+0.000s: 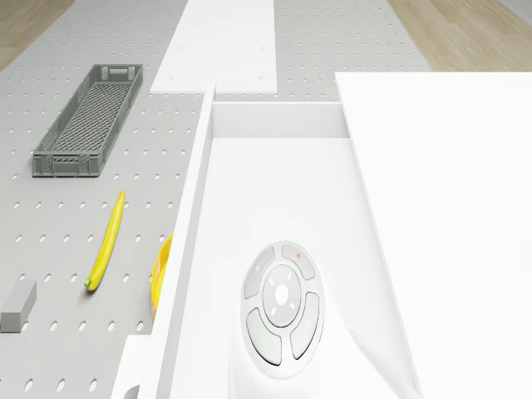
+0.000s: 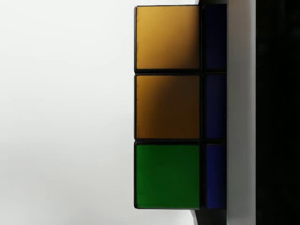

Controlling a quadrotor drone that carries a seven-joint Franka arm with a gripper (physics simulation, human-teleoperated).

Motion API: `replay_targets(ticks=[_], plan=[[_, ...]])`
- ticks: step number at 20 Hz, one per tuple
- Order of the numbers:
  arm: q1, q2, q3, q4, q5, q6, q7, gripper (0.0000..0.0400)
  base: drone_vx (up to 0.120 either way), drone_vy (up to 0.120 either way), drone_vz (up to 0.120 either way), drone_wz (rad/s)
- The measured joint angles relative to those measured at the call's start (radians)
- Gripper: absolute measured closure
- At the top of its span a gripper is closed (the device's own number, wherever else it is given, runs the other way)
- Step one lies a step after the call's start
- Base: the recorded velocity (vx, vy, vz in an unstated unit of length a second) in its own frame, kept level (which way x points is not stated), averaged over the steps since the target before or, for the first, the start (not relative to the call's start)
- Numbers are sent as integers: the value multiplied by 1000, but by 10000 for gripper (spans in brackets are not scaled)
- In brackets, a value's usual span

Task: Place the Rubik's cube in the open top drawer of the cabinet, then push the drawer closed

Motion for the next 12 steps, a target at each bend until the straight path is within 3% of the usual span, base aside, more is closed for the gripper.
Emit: replay_targets(ticks=[4,9,12], plan=[[2,10,-10,4,-12,-4,-3,25,0,0,0,0],[22,14,33,-19,25,-33,-9,7,0,0,0,0],[35,16,71,-36,58,-53,-12,3,0,0,93,0]])
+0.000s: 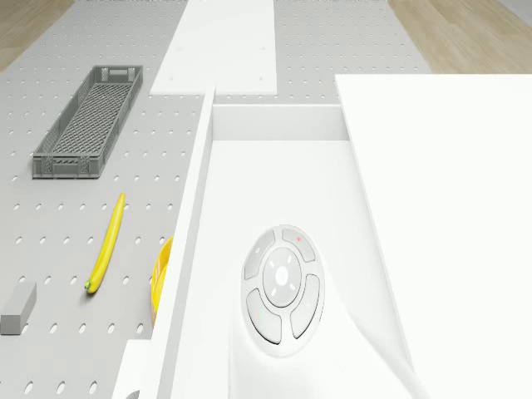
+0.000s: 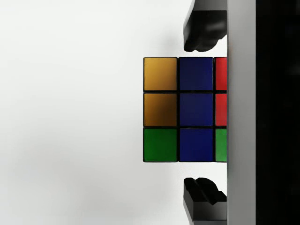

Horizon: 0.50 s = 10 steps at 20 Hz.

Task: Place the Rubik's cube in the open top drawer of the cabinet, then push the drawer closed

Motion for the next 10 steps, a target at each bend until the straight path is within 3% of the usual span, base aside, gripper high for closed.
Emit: replay_targets(ticks=[10], plan=[[17,7,54,-21,47,-31,-4,0,-112,120,116,0]])
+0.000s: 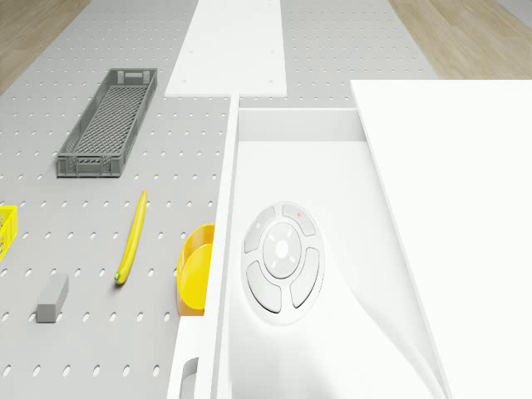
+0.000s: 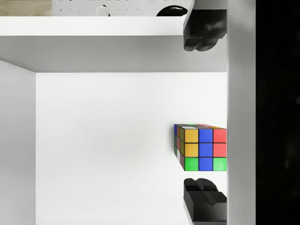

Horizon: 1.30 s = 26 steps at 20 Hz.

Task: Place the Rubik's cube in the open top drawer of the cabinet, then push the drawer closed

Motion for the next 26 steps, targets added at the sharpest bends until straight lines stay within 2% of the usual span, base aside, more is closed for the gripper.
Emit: replay_targets(ticks=[19,26], plan=[[6,10,6,-3,3,-12,-3,0,0,116,0,0],[7,12,6,-3,2,-15,-4,0,0,120,-80,0]])
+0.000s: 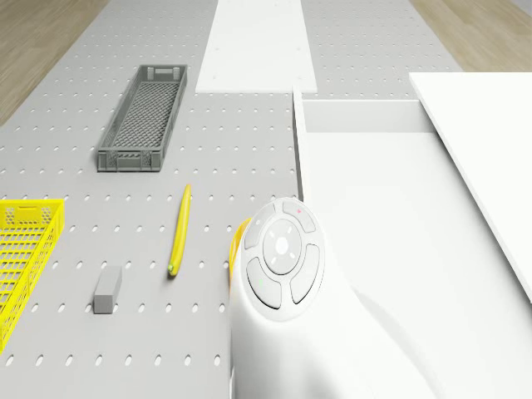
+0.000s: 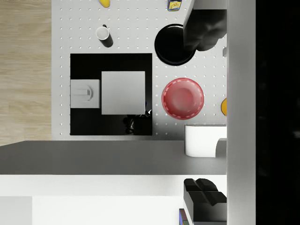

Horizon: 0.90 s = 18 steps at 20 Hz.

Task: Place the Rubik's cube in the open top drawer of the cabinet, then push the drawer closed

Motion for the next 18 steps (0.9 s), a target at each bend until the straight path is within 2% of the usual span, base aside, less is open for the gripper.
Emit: replay_targets(ticks=[7,12,17,18], plan=[[1,3,0,0,-1,-2,-1,0,0,120,-11,0],[2,4,-1,0,-2,-4,-1,0,0,120,-120,0],[2,6,-1,0,-2,-5,-2,0,0,8,-8,0],[-6,-16,9,-2,-20,-28,5,0,0,0,0,0]])
